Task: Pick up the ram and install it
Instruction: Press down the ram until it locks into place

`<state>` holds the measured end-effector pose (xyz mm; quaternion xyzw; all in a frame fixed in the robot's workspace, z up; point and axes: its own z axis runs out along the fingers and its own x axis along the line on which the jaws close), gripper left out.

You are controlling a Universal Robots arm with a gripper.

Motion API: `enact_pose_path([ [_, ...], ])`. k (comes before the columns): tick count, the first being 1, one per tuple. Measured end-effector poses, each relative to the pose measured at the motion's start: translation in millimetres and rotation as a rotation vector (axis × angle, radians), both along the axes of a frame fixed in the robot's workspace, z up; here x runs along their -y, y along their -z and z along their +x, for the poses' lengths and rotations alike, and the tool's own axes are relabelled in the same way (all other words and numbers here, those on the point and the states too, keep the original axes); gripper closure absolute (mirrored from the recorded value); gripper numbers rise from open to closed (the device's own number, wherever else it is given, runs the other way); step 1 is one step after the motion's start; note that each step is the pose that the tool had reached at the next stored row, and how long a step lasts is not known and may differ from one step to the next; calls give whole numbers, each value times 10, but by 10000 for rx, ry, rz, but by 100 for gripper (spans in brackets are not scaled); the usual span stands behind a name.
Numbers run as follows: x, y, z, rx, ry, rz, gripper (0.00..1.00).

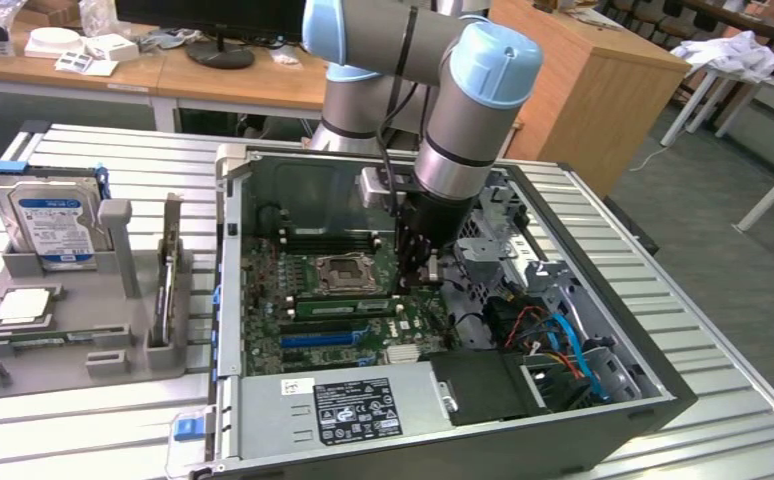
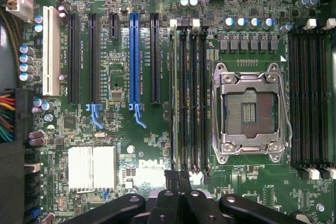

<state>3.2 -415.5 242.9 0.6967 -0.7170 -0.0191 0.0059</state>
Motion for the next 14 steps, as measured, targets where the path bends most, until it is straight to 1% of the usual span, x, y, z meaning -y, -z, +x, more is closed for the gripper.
enact_pose_path([
  [5,-1,10,0,3,0,8,89],
  [14,0,44,0,1,0,2,89],
])
